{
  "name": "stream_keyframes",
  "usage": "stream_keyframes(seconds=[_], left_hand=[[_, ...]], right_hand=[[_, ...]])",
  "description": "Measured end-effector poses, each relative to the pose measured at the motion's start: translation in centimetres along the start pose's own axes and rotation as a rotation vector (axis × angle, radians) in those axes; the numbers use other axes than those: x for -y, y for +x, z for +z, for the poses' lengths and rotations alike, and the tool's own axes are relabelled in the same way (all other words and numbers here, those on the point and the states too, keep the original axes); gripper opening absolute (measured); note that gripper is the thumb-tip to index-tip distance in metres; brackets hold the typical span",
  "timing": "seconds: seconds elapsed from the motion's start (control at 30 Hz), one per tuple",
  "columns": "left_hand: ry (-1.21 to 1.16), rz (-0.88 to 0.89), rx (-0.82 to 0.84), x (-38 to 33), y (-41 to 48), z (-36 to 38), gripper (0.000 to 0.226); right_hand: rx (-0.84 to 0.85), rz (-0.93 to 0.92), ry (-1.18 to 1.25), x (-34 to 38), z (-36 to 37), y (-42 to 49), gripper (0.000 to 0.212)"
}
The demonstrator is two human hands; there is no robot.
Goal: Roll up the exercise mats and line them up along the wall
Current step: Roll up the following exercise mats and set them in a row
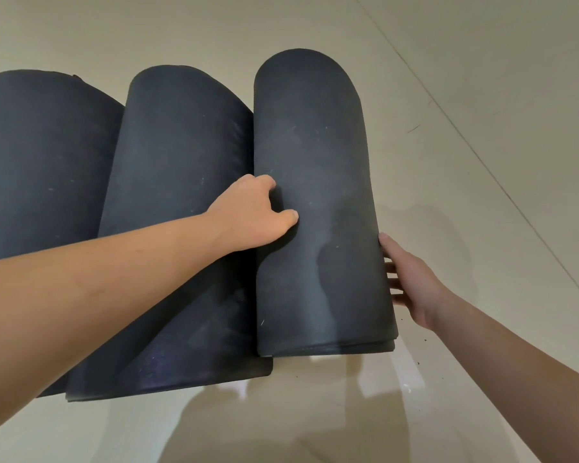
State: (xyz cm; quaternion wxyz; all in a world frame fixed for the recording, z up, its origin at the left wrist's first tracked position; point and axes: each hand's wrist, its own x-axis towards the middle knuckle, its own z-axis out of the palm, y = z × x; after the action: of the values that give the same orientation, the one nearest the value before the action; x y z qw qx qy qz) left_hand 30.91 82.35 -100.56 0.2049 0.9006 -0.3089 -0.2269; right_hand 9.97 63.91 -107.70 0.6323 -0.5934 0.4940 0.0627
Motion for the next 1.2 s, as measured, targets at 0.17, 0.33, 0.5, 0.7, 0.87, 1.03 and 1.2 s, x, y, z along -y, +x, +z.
stream_keyframes(seconds=[0.17,0.33,0.5,0.7,0.87,1.03,1.2], left_hand=[[-0.114,-0.063,0.051,-1.0,-0.8,0.7,0.069],[-0.135,-0.202,0.121,-2.2,-1.5,1.8,0.100],[-0.381,-0.329,0.122,-1.1,-1.9,1.9,0.117],[-0.655,-0.369,0.163,0.7,-2.8,1.9,0.073],[-0.050,-0.129,0.042,-1.5,-1.7,0.9,0.069],[-0.018,-0.184,0.155,-5.1,-2.5,1.1,0.095],[-0.332,-0.280,0.182,-3.3,-3.2,2.7,0.121]], right_hand=[[0.073,0.028,-0.004,-0.3,-0.7,0.3,0.067],[0.227,0.091,0.094,-0.9,-0.3,0.6,0.095],[0.191,0.090,0.028,0.9,1.0,-0.9,0.074],[0.210,0.045,0.011,0.7,0.6,-1.2,0.077],[0.286,0.120,0.190,-0.1,1.3,-0.7,0.082],[0.290,0.118,0.258,-0.3,1.6,-1.1,0.080],[0.264,0.021,0.171,0.2,-0.1,-2.1,0.084]])
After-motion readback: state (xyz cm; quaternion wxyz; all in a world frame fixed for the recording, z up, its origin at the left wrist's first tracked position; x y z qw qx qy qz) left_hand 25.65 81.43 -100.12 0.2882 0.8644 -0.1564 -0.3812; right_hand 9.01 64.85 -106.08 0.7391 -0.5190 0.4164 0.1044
